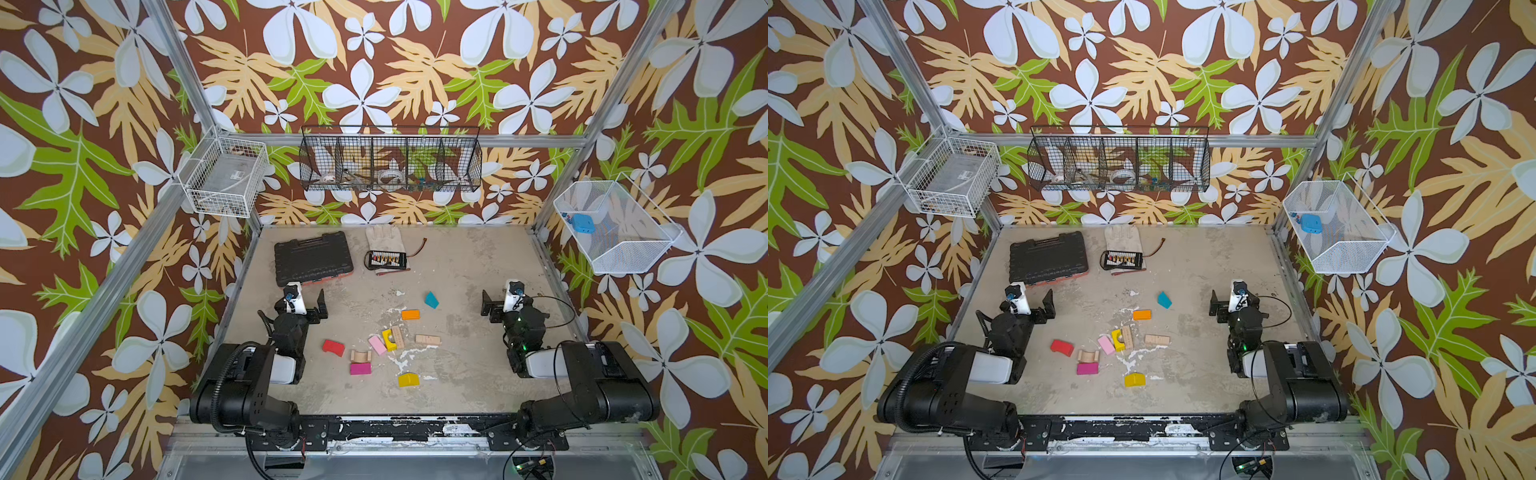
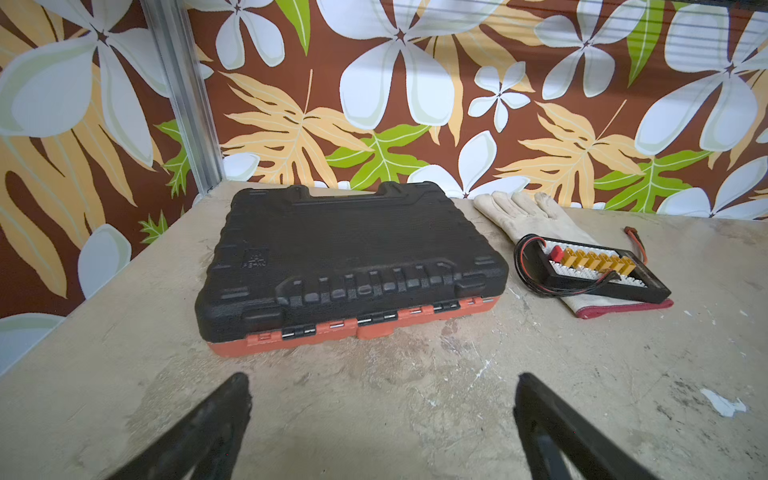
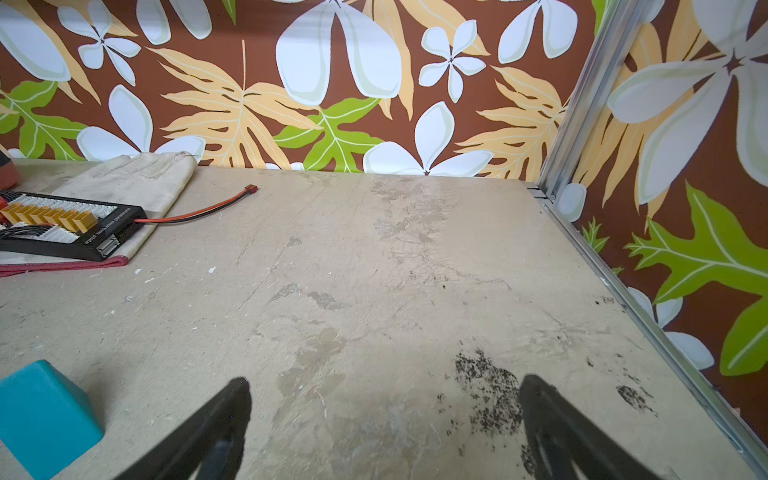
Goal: Build the wood block tower
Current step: 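Move the right gripper over the block pile while the left arm lifts slightly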
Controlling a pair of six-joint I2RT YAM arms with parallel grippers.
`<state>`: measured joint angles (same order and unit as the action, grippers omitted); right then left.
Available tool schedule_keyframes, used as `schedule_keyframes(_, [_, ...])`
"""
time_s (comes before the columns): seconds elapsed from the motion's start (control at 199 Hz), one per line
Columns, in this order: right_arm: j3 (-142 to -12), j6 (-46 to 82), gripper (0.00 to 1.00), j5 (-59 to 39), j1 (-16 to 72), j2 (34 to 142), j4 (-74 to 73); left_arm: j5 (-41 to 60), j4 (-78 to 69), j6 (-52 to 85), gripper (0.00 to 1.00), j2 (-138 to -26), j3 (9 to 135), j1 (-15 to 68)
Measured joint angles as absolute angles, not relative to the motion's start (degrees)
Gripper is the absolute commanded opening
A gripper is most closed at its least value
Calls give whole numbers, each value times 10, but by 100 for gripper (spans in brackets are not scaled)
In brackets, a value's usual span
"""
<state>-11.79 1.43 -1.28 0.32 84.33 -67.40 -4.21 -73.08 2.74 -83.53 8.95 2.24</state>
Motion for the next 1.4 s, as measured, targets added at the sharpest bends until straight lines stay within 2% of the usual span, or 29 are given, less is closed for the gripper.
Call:
schedule_keyframes(0.83, [-117,14,100,-12,4,843,-674,-40,-731,27,100,-835,90,22])
schedule_keyframes(0.901, [-124,15,100,14,13,820,-642,-41,-726,27,100,-829,90,23])
schedule_keyframes(0.971, [-163,27,100,34,21,764,-564,-68,-682,27,100,-787,98,35])
schedule_keyframes(1.062, [-179,48,100,39,23,689,-531,-126,-616,29,100,-710,129,72])
schedule_keyframes(1.142, [-184,113,100,74,24,622,-442,-157,-573,38,100,-649,149,90])
schedule_keyframes(1.228, [-213,189,100,136,23,568,-335,-179,-461,93,100,-567,183,93])
schedule_keyframes(1.308, [-210,227,100,131,8,530,-278,-161,-390,163,100,-481,214,95])
schedule_keyframes(1.404, [-230,249,100,83,10,510,-211,-93,-399,203,100,-392,176,94])
